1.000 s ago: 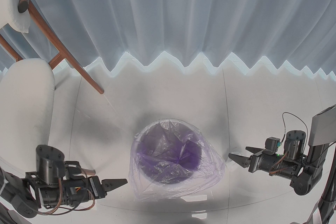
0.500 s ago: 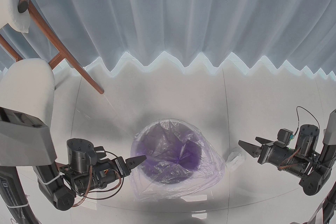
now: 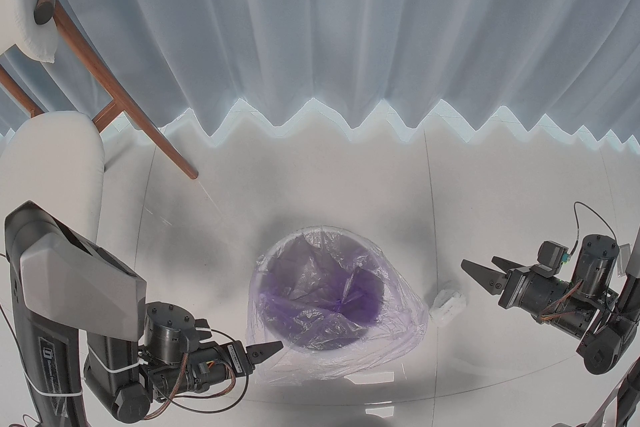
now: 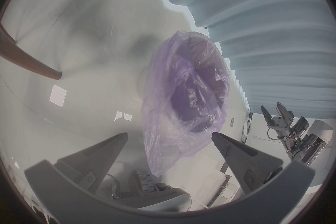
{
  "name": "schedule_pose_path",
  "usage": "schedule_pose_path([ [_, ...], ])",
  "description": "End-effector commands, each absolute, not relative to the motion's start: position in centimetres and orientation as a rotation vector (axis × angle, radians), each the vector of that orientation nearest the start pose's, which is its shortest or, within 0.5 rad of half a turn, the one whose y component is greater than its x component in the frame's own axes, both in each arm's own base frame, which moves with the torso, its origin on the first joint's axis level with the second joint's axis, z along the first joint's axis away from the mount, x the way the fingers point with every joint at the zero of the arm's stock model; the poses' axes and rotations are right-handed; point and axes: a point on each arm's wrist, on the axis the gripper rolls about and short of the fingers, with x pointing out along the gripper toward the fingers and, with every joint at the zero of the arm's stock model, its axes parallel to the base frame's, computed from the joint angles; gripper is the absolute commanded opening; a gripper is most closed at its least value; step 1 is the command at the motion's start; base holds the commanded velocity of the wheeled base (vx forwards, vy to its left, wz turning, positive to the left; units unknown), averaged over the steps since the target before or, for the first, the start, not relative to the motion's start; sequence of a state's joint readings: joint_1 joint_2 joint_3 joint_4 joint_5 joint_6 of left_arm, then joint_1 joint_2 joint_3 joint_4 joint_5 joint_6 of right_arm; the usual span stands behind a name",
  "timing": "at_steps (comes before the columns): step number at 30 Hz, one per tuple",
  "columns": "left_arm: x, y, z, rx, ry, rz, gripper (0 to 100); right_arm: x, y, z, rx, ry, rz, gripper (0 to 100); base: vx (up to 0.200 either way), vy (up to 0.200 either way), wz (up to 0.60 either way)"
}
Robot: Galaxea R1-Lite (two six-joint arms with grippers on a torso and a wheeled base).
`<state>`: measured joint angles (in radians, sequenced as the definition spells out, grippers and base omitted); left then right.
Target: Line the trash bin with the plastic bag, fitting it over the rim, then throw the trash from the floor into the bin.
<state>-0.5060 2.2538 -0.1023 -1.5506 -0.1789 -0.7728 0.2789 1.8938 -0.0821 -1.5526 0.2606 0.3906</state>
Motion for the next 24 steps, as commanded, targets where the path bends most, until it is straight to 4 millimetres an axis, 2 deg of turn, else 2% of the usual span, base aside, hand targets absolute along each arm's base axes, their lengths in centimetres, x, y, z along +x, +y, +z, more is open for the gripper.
schedule_pose_path([
  [1,21.2,-12.4,-2.0,-0.61,0.836,-0.389,100,21.5,6.8,7.6,0.379,0.33,0.488,100,0.0,0.0,0.0],
  [10,22.0,-12.8,-2.5,-0.607,0.811,-0.365,100,21.3,6.7,7.7,0.379,0.326,0.487,100,0.0,0.0,0.0],
  [11,22.0,-12.8,-2.5,-0.607,0.811,-0.365,0,21.3,6.7,7.7,0.379,0.326,0.487,100,0.0,0.0,0.0],
  [19,22.3,-12.1,-2.6,-0.616,0.808,-0.337,0,21.1,6.7,7.8,0.379,0.323,0.487,100,0.0,0.0,0.0],
  [21,21.6,-11.8,-2.6,-0.608,0.831,-0.327,0,21.0,6.6,7.7,0.38,0.332,0.484,100,0.0,0.0,0.0],
  [24,19.5,-10.7,-2.8,-0.579,0.913,-0.286,0,20.7,6.5,7.6,0.381,0.343,0.481,100,0.0,0.0,0.0],
])
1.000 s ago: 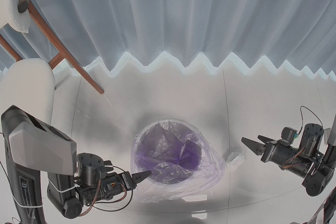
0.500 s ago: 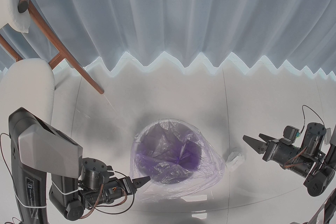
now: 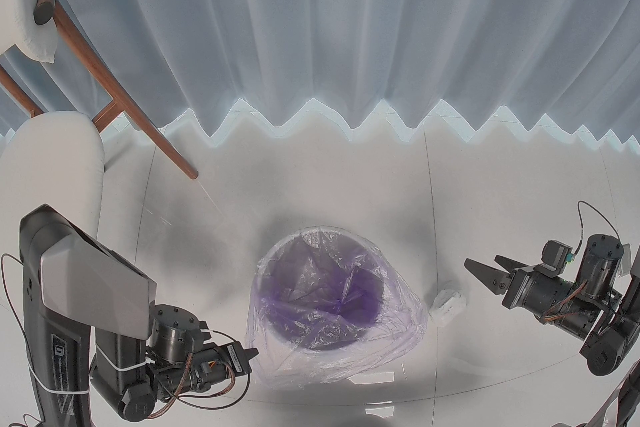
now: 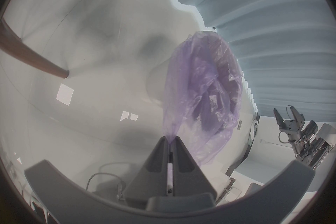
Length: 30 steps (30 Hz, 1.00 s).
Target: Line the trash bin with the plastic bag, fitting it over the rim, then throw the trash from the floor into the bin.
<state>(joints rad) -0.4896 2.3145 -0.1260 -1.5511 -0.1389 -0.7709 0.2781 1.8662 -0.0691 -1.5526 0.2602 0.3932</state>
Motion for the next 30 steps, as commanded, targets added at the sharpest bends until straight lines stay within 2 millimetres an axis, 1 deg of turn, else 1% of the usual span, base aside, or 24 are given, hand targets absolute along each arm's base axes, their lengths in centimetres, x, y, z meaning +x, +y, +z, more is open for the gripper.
schedule_pose_path([
  [1,19.5,-10.7,-2.8,-0.579,0.913,-0.286,0,20.7,6.5,7.6,0.381,0.343,0.481,100,0.0,0.0,0.0],
  [3,18.9,-10.3,-3.2,-0.566,0.938,-0.247,0,20.7,6.5,7.5,0.381,0.346,0.481,100,0.0,0.0,0.0],
  [4,19.1,-10.3,-3.4,-0.562,0.937,-0.232,0,20.7,6.5,7.5,0.381,0.346,0.481,100,0.0,0.0,0.0],
  [6,19.6,-10.5,-4.8,-0.536,0.945,-0.188,0,20.7,6.5,7.5,0.381,0.348,0.48,100,0.0,0.0,0.0],
  [7,19.6,-10.5,-4.9,-0.535,0.943,-0.185,0,20.7,6.5,7.5,0.379,0.347,0.481,100,0.0,0.0,0.0],
  [8,20.4,-10.9,-5.7,-0.501,0.91,-0.156,0,20.7,6.5,7.5,0.379,0.347,0.481,100,0.0,0.0,0.0],
  [10,21.2,-11.2,-6.2,-0.448,0.868,-0.141,0,20.6,6.5,7.5,0.379,0.35,0.48,100,0.0,0.0,0.0],
  [11,21.3,-11.2,-6.2,-0.443,0.866,-0.14,0,20.6,6.5,7.5,0.379,0.35,0.48,100,0.0,0.0,0.0],
  [12,21.3,-11.3,-7.0,-0.379,0.871,-0.144,0,20.4,6.4,7.4,0.378,0.357,0.477,100,0.0,0.0,0.0],
  [14,21.1,-11.3,-7.5,-0.31,0.884,-0.169,0,20.2,6.3,7.4,0.378,0.358,0.475,100,0.0,0.0,0.0],
  [18,20.7,-11.7,-7.9,-0.214,0.89,-0.215,0,19.6,6.1,7.3,0.374,0.373,0.474,100,0.0,0.0,0.0],
  [23,20.7,-11.7,-7.9,-0.2,0.887,-0.213,0,19.4,6.1,7.6,0.374,0.359,0.459,100,0.0,0.0,0.0],
  [25,20.4,-11.6,-7.7,-0.197,0.893,-0.213,0,19.4,6.1,7.6,0.372,0.357,0.455,100,0.0,0.0,0.0],
  [28,19.3,-11.4,-7.3,-0.175,0.921,-0.219,0,19.5,6.0,7.5,0.371,0.358,0.438,100,0.0,0.0,0.0],
  [30,19.1,-11.4,-6.7,-0.177,0.911,-0.228,0,19.6,5.9,7.4,0.367,0.359,0.419,100,0.0,0.0,0.0],
])
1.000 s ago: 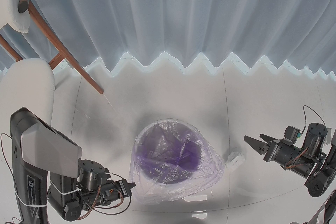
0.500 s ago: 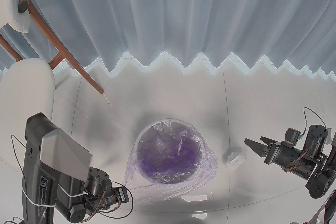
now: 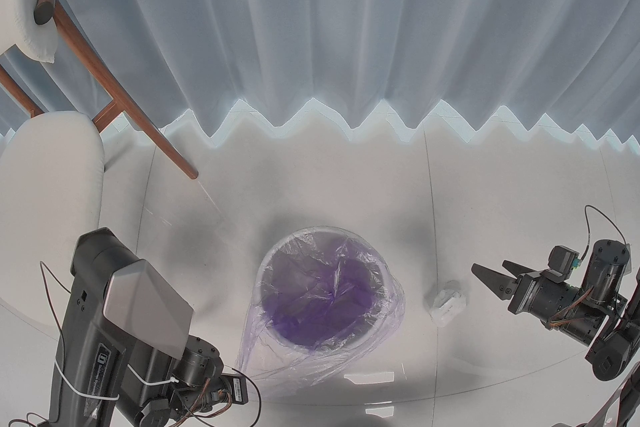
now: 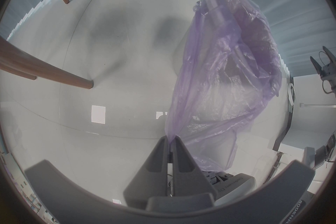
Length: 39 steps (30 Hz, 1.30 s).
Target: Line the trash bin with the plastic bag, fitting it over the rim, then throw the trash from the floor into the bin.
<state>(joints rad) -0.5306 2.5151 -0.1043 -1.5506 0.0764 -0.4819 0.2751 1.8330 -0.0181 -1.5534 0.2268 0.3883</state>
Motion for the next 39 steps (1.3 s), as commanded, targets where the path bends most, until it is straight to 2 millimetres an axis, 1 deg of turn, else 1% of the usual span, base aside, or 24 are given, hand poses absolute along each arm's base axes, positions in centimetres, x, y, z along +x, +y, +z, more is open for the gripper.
schedule_pose_path([
  [1,18.7,-11.4,-6.0,-0.175,0.906,-0.236,0,19.6,5.9,7.4,0.366,0.356,0.405,100,0.0,0.0,0.0],
  [4,18.8,-11.6,-5.3,-0.187,0.876,-0.245,0,19.6,5.8,7.4,0.365,0.351,0.397,100,0.0,0.0,0.0],
  [5,19.4,-12.0,-4.5,-0.217,0.818,-0.24,100,19.5,5.8,7.5,0.363,0.348,0.397,100,0.0,0.0,0.0],
  [8,19.7,-12.2,-2.6,-0.284,0.747,-0.253,100,19.5,5.8,7.6,0.367,0.344,0.392,100,0.0,0.0,0.0],
  [9,19.7,-12.2,-2.6,-0.284,0.747,-0.253,100,19.5,5.8,7.6,0.367,0.344,0.392,100,0.0,0.0,0.0],
  [11,19.0,-12.2,-0.2,-0.316,0.681,-0.29,100,19.6,5.7,7.5,0.369,0.344,0.365,100,0.0,0.0,0.0],
  [12,18.3,-11.8,0.9,-0.325,0.658,-0.296,100,19.6,5.7,7.4,0.369,0.345,0.342,100,0.0,0.0,0.0],
  [14,17.9,-11.7,3.5,-0.379,0.554,-0.329,100,19.7,5.6,7.3,0.372,0.347,0.306,100,0.0,0.0,0.0],
  [15,17.7,-11.5,4.5,-0.402,0.513,-0.335,100,19.7,5.6,7.3,0.375,0.348,0.301,100,0.0,0.0,0.0],
  [16,17.2,-11.0,7.1,-0.451,0.395,-0.352,100,19.7,5.6,7.2,0.386,0.353,0.292,100,0.0,0.0,0.0],
  [17,17.0,-10.7,8.0,-0.467,0.352,-0.358,100,19.7,5.6,7.2,0.39,0.355,0.292,100,0.0,0.0,0.0],
  [18,15.9,-9.8,10.7,-0.519,0.224,-0.385,100,19.6,5.6,7.1,0.401,0.367,0.283,100,0.0,0.0,0.0],
  [19,15.3,-9.4,11.8,-0.539,0.172,-0.4,100,19.6,5.6,7.0,0.401,0.375,0.283,100,0.0,0.0,0.0],
  [21,14.1,-8.6,13.6,-0.573,0.083,-0.42,100,19.5,5.6,6.8,0.397,0.399,0.277,100,0.0,0.0,0.0],
  [22,13.7,-8.3,14.0,-0.583,0.061,-0.423,100,19.5,5.6,6.7,0.397,0.403,0.276,100,0.0,0.0,0.0],
  [23,12.6,-7.4,15.4,-0.613,-0.019,-0.427,100,19.4,5.6,6.6,0.395,0.417,0.274,100,0.0,0.0,0.0],
  [25,11.0,-5.9,16.8,-0.641,-0.114,-0.402,100,19.4,5.8,6.6,0.393,0.426,0.285,100,0.0,0.0,0.0],
  [28,9.8,-4.3,17.2,-0.64,-0.165,-0.323,100,19.4,6.5,6.6,0.379,0.431,0.353,100,0.0,0.0,0.0],
  [30,9.0,-3.1,17.2,-0.632,-0.187,-0.266,100,20.0,7.2,6.6,0.364,0.437,0.414,100,0.0,0.0,0.0],
  [32,8.0,-2.3,16.9,-0.592,-0.179,-0.228,100,21.4,7.8,5.9,0.33,0.484,0.419,100,0.0,0.0,0.0],
  [34,7.4,-1.8,17.0,-0.504,-0.2,-0.199,100,22.5,8.2,5.7,0.285,0.537,0.422,100,0.0,0.0,0.0],
  [37,5.9,-1.0,18.2,-0.366,-0.315,-0.166,100,24.4,9.0,6.4,0.168,0.567,0.464,100,0.0,0.0,0.0],
  [38,5.9,-1.0,18.2,-0.366,-0.315,-0.166,100,24.4,9.0,6.4,0.168,0.567,0.464,100,0.0,0.0,0.0],
  [39,5.1,-0.8,18.6,-0.299,-0.32,-0.148,100,25.5,10.1,7.2,0.105,0.583,0.522,100,0.0,0.0,0.0],
])
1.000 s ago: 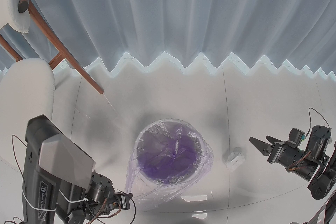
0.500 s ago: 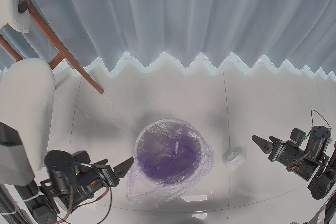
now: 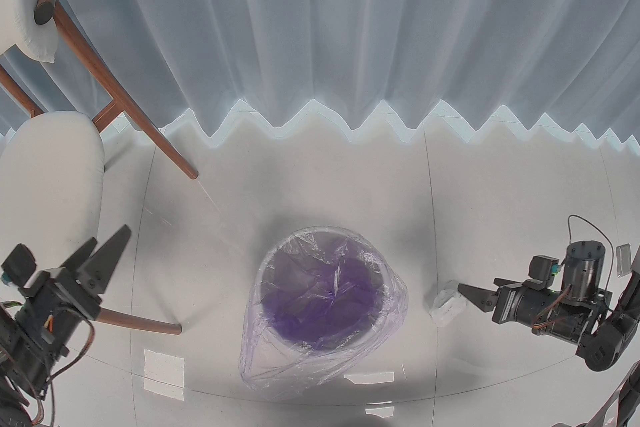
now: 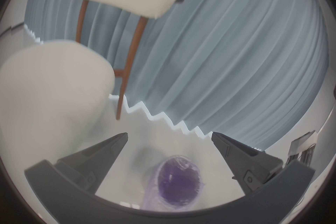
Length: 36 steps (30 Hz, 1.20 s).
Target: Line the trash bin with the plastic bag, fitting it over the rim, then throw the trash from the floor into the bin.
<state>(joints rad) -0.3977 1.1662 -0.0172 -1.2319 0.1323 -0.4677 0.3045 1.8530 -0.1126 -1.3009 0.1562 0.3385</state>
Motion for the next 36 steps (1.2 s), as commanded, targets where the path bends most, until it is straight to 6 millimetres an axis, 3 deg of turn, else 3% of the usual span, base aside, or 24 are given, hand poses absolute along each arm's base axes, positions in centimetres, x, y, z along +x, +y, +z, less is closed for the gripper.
schedule_pose_path([
  [1,5.1,-0.8,18.6,-0.296,-0.319,-0.147,100,25.5,10.2,7.3,0.103,0.581,0.526,100,0.0,0.0,0.0],
  [4,3.5,-0.5,18.1,-0.254,-0.243,-0.125,100,26.1,12.9,8.1,0.058,0.685,0.592,100,0.0,0.0,0.0],
  [7,2.7,-0.3,19.3,-0.224,-0.2,-0.115,100,26.0,14.3,7.4,0.032,0.73,0.631,100,0.0,0.0,0.0],
  [11,2.7,-0.3,20.3,-0.22,-0.175,-0.114,100,26.3,16.6,7.3,0.006,0.727,0.679,100,0.0,0.0,0.0],
  [13,3.4,-0.5,20.2,-0.208,-0.145,-0.112,100,26.0,17.7,6.2,-0.028,0.767,0.677,100,0.0,0.0,0.0],
  [25,4.5,-0.7,20.7,-0.138,-0.112,-0.105,100,26.7,19.7,2.7,-0.098,0.85,0.593,100,0.0,0.0,0.0],
  [30,4.6,-0.7,21.2,-0.14,-0.124,-0.104,100,27.1,20.0,2.3,-0.088,0.855,0.586,100,0.0,0.0,0.0],
  [36,4.6,-0.7,21.5,-0.127,-0.133,-0.102,100,29.0,20.8,1.6,-0.084,0.832,0.539,100,0.0,0.0,0.0],
])
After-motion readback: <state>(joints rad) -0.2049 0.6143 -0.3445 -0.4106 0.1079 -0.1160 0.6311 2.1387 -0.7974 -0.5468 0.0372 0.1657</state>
